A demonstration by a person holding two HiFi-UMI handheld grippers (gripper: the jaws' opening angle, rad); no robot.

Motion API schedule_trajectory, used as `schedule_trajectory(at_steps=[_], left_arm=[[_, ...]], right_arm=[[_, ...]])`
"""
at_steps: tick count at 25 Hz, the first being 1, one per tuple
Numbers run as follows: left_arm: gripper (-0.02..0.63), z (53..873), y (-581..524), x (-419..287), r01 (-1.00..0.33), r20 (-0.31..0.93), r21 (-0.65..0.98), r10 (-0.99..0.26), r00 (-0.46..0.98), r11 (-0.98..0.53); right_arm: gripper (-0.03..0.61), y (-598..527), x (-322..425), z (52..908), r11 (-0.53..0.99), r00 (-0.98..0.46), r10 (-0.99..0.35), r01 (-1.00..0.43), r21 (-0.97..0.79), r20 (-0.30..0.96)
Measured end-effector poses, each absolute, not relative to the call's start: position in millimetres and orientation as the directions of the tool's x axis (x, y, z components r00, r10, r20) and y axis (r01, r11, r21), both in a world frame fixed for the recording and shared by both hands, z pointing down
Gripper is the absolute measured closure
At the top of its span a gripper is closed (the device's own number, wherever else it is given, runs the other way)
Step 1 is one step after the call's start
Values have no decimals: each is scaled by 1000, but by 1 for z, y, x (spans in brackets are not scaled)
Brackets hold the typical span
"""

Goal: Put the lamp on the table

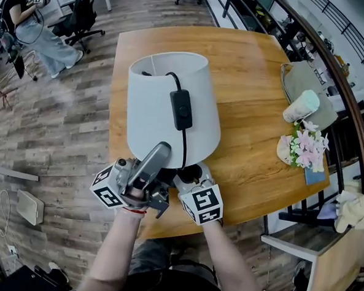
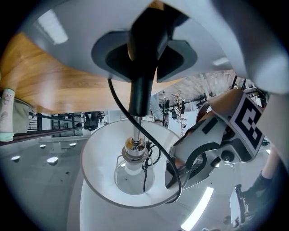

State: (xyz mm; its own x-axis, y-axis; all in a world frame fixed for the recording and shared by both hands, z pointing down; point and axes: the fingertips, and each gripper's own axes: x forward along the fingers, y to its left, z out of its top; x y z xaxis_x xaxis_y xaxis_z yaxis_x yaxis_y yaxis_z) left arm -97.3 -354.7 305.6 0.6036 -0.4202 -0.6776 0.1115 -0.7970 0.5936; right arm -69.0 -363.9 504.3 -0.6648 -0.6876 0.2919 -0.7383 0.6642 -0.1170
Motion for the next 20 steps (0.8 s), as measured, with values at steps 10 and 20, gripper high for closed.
schedule_trajectory(at_steps=[10, 20], left_arm=[[614, 309, -360, -95, 135, -689, 579, -394, 609, -804], [615, 309, -347, -85, 132, -676, 566, -367, 639, -814]], right_arm=[[398, -374, -67, 506, 657, -651, -706, -749, -86, 279], [390, -369, -62, 504, 627, -616, -733, -776, -65, 289]])
